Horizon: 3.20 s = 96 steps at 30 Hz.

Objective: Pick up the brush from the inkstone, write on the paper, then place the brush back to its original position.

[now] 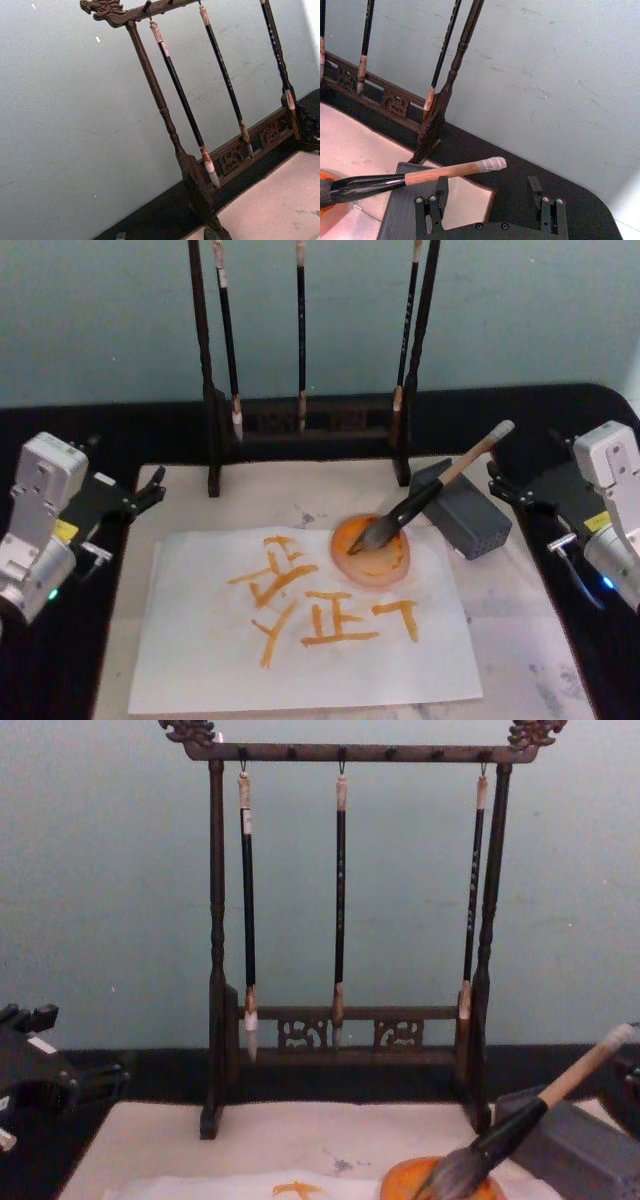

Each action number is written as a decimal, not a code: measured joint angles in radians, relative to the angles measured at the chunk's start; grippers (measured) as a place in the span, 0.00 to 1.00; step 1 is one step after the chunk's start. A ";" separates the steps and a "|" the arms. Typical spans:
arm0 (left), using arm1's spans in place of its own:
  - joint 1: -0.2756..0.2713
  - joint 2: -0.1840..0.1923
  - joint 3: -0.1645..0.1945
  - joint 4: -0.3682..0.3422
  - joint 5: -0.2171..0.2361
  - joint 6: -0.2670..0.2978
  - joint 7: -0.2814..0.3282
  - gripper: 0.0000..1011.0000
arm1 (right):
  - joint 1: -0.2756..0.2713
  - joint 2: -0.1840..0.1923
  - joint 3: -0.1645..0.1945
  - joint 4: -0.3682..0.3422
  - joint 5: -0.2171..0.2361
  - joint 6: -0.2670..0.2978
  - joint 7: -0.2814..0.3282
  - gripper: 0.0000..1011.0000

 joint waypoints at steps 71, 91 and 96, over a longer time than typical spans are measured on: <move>0.000 0.000 0.000 0.000 0.000 0.000 0.000 1.00 | 0.242 -0.309 0.251 0.370 0.930 0.530 0.205 0.99; 0.000 0.000 0.000 0.000 0.000 0.000 0.000 1.00 | 0.261 -0.303 0.226 0.395 0.937 0.518 0.228 0.99; 0.000 0.000 0.000 0.000 0.000 0.000 0.000 1.00 | 0.261 -0.303 0.227 0.395 0.936 0.519 0.227 0.99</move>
